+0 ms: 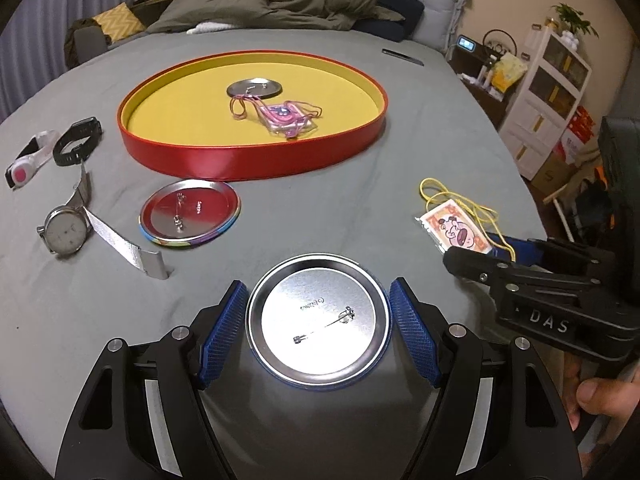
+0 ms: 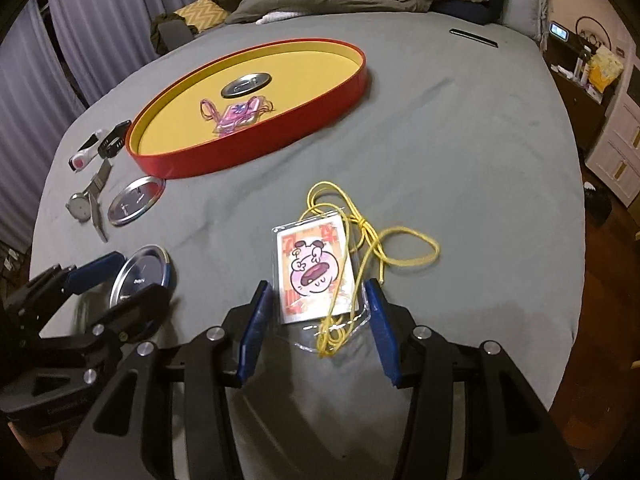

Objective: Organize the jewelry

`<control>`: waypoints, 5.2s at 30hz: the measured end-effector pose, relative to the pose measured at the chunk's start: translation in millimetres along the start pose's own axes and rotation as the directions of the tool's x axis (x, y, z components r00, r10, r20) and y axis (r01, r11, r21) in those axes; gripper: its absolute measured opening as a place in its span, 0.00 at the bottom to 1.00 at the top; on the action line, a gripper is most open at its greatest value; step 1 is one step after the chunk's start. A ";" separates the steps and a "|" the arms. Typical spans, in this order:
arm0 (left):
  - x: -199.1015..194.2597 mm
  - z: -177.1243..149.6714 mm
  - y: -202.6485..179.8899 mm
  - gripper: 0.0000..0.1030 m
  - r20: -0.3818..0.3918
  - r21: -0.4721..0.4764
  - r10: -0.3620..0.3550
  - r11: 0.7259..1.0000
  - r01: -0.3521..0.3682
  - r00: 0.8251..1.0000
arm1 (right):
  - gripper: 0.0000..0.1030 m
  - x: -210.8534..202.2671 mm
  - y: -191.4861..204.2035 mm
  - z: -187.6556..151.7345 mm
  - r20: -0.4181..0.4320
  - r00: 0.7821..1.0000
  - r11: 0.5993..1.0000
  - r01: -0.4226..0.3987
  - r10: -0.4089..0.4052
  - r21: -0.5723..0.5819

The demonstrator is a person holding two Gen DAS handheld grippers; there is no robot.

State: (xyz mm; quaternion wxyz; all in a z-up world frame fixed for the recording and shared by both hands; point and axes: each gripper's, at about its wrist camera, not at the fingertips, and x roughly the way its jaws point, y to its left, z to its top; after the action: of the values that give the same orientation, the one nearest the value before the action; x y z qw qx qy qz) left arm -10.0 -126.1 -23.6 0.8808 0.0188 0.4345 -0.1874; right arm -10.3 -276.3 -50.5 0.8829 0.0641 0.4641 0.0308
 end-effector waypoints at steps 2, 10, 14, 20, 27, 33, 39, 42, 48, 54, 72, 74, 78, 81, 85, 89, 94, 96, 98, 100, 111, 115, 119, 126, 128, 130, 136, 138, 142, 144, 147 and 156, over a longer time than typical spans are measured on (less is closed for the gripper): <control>2.0 -0.3 -1.7 0.70 -0.004 0.005 0.005 1.000 -0.005 1.000 | 0.44 -0.9 0.3 0.4 -0.007 1.000 1.000 0.000 0.000 -0.012; -1.5 1.1 1.9 0.90 -0.006 -0.011 -0.009 1.000 0.009 1.000 | 0.60 -8.9 2.2 3.0 -0.020 0.999 0.999 -0.027 0.026 -0.026; -7.1 4.7 6.7 0.92 0.001 -0.038 0.013 0.999 -0.013 1.000 | 0.64 -20.6 1.1 10.0 0.008 0.998 0.998 -0.057 0.057 -0.015; -22.6 20.2 6.7 0.93 0.050 -0.008 0.050 0.999 -0.050 0.997 | 0.64 -38.2 3.4 31.2 0.053 0.996 0.998 -0.065 0.066 -0.023; -30.8 68.5 25.1 0.93 0.105 -0.023 0.072 0.997 -0.070 0.992 | 0.69 -47.5 10.6 76.5 0.102 0.992 0.997 -0.071 0.075 -0.041; -16.5 111.1 49.7 0.93 0.094 -0.027 0.092 0.996 -0.090 0.991 | 0.69 -35.8 23.6 118.0 0.115 0.989 0.995 -0.084 0.089 -0.051; 7.2 154.1 79.2 0.93 0.080 -0.017 0.125 0.992 -0.124 0.989 | 0.69 0.2 34.5 144.6 0.069 0.992 0.994 -0.104 0.105 -0.023; 30.7 170.4 93.7 0.93 0.024 -0.030 0.095 0.995 -0.094 0.995 | 0.69 20.8 45.4 152.3 0.036 0.996 0.996 -0.082 0.084 -0.043; 77.7 198.8 106.5 0.93 -0.064 0.004 0.032 0.999 -0.032 0.997 | 0.69 58.7 69.0 158.8 -0.037 0.999 0.992 -0.044 0.040 -0.121; 124.0 220.4 102.3 0.93 -0.155 0.141 0.030 0.990 -0.008 0.987 | 0.69 83.5 92.3 164.1 -0.076 0.997 0.979 -0.036 0.021 -0.199; 177.7 234.8 94.0 0.94 -0.247 0.231 0.030 0.972 0.029 0.969 | 0.69 120.0 107.2 165.5 -0.118 0.993 0.968 -0.020 -0.009 -0.249; 177.4 233.4 92.5 0.92 -0.240 0.242 0.044 0.970 0.016 0.970 | 0.69 118.5 109.8 162.7 -0.114 0.993 0.968 -0.016 -0.013 -0.250; 170.9 234.5 90.7 0.66 -0.198 0.239 0.054 0.971 -0.006 0.979 | 0.59 115.2 113.9 160.2 -0.101 0.995 0.969 -0.014 -0.011 -0.246; 170.1 235.2 90.7 0.66 -0.193 0.236 0.055 0.972 -0.008 0.980 | 0.44 113.6 120.7 159.3 -0.099 0.995 0.967 -0.017 -0.008 -0.255; 167.2 235.0 90.2 0.65 -0.173 0.242 0.078 0.970 -0.034 0.982 | 0.44 110.5 123.2 156.9 -0.094 0.995 0.965 -0.008 -0.017 -0.261; 163.5 237.9 93.3 0.29 -0.149 0.232 0.100 0.971 -0.063 0.984 | 0.44 106.0 122.1 153.9 -0.083 0.996 0.967 -0.002 -0.020 -0.255; 162.0 241.1 102.0 0.18 -0.156 0.199 0.084 0.979 -0.053 0.984 | 0.44 100.3 121.4 149.6 -0.084 0.996 0.968 0.001 -0.023 -0.252; 162.2 241.4 103.0 0.18 -0.155 0.198 0.084 0.979 -0.053 0.984 | 0.44 98.6 121.7 146.6 -0.085 0.996 0.969 -0.001 -0.020 -0.248; 162.0 241.0 102.8 0.18 -0.152 0.198 0.083 0.979 -0.052 0.985 | 0.44 97.0 122.9 145.1 -0.084 0.996 0.970 -0.001 -0.020 -0.244; 161.8 240.6 103.7 0.10 -0.145 0.194 0.082 0.979 -0.053 0.986 | 0.44 96.3 122.3 144.5 -0.083 0.996 0.971 -0.003 -0.018 -0.240; 157.9 241.9 106.6 0.00 -0.119 0.187 0.064 0.981 -0.041 0.991 | 0.44 107.0 105.4 164.9 -0.086 0.996 0.972 -0.012 -0.009 -0.236; 155.3 246.8 110.0 0.07 -0.108 0.176 0.076 0.983 -0.056 0.991 | 0.44 108.7 103.3 167.2 -0.086 0.996 0.972 -0.015 -0.006 -0.233; 159.2 247.8 111.1 0.10 -0.115 0.182 0.084 0.981 -0.062 0.990 | 0.44 109.6 102.1 169.1 -0.087 0.996 0.972 -0.016 -0.004 -0.234; 161.7 243.8 112.2 0.00 -0.109 0.184 0.072 0.982 -0.051 0.991 | 0.44 110.1 101.4 170.4 -0.087 0.996 0.973 -0.019 -0.001 -0.230; 160.2 244.9 112.4 0.00 -0.101 0.183 0.071 0.982 -0.051 0.992 | 0.44 109.8 100.6 170.9 -0.087 0.996 0.973 -0.020 0.000 -0.228; 158.6 246.4 112.0 0.00 -0.092 0.184 0.070 0.982 -0.052 0.993 | 0.44 108.2 101.0 168.6 -0.086 0.996 0.974 -0.021 0.002 -0.226; 150.6 250.3 109.3 0.00 -0.063 0.184 0.070 0.981 -0.057 0.996 | 0.44 107.3 100.0 169.7 -0.086 0.996 0.975 -0.026 0.007 -0.221; 147.5 251.9 109.1 0.00 -0.055 0.185 0.069 0.981 -0.058 0.996 | 0.44 107.0 99.6 170.4 -0.086 0.996 0.975 -0.027 0.008 -0.221; 139.7 256.2 109.3 0.00 -0.034 0.184 0.069 0.981 -0.061 0.997 | 0.44 104.2 99.1 172.3 -0.079 0.997 0.976 -0.027 0.009 -0.218; 138.8 258.0 109.0 0.00 -0.039 0.183 0.067 0.981 -0.059 0.997 | 0.44 103.0 98.8 173.5 -0.078 0.997 0.976 -0.029 0.012 -0.215; 144.5 257.5 109.8 0.00 -0.069 0.186 0.076 0.981 -0.062 0.995 | 0.44 103.4 99.2 174.7 -0.079 0.997 0.976 -0.031 0.015 -0.214; 161.8 252.4 116.6 0.31 -0.112 0.183 0.066 0.982 -0.045 0.992 | 0.44 108.9 98.1 174.7 -0.091 0.996 0.977 -0.032 0.013 -0.213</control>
State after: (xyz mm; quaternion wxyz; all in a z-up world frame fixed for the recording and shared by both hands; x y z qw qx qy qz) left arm 311.1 -118.0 -6.7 0.8533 0.1217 0.4659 -0.1998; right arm 195.8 -181.6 -27.4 0.8626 -0.0276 0.4964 0.0933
